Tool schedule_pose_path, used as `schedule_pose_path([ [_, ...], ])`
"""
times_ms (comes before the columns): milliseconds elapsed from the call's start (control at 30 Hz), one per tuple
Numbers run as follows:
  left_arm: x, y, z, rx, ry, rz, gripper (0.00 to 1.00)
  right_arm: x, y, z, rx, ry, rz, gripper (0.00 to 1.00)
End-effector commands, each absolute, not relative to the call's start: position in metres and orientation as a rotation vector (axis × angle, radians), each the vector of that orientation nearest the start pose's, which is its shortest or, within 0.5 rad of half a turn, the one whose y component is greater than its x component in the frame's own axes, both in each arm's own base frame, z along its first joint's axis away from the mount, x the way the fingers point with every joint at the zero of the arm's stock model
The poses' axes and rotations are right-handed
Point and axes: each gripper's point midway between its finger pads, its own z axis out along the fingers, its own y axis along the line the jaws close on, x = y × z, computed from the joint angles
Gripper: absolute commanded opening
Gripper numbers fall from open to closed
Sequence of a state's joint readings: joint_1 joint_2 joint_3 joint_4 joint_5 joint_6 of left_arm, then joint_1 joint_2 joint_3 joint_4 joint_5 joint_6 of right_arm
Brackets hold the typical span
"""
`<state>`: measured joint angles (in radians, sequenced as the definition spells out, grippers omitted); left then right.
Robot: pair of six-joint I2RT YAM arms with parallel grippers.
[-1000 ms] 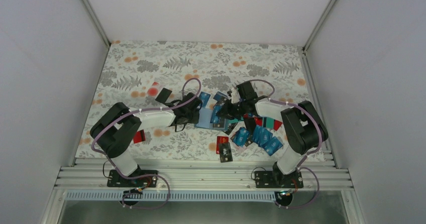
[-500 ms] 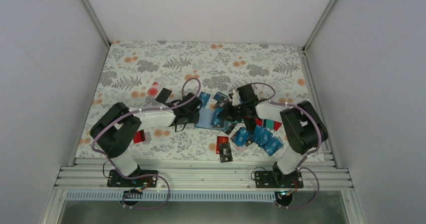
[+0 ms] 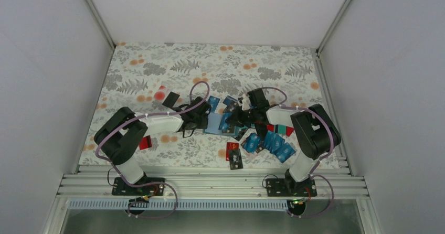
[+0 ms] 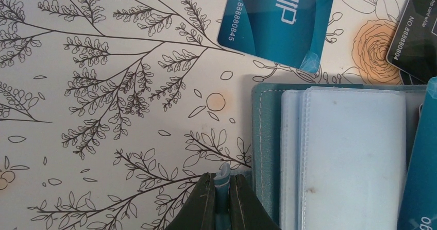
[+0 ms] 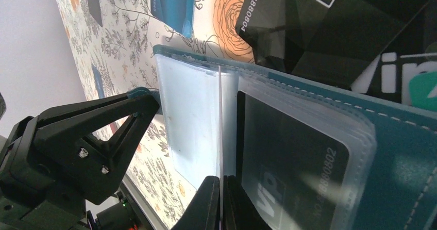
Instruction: Put the credit cards into the card holder
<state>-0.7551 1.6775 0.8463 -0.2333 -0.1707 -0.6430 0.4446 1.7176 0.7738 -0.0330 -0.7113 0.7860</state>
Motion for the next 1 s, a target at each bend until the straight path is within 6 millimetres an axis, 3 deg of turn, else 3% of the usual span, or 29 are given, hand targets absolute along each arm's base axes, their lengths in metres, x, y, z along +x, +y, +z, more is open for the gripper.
schedule_pose_path([
  [0,0.290,-0.239,0.017,0.084,2.653,-0.283,0.02,0.281,0.258,0.038,0.182,2.774,1.344,0.04],
  [500,0.289,-0.245,0.016,0.083,2.660,-0.302,0.02,0.271,0.261,0.028,0.226,2.780,1.425,0.04],
  [767,0.289,-0.246,0.016,0.087,2.662,-0.301,0.02,0.271,0.267,0.031,0.174,2.767,1.464,0.04],
  [967,0.289,-0.247,0.016,0.088,2.663,-0.300,0.02,0.268,0.272,0.023,0.151,2.796,1.504,0.04],
])
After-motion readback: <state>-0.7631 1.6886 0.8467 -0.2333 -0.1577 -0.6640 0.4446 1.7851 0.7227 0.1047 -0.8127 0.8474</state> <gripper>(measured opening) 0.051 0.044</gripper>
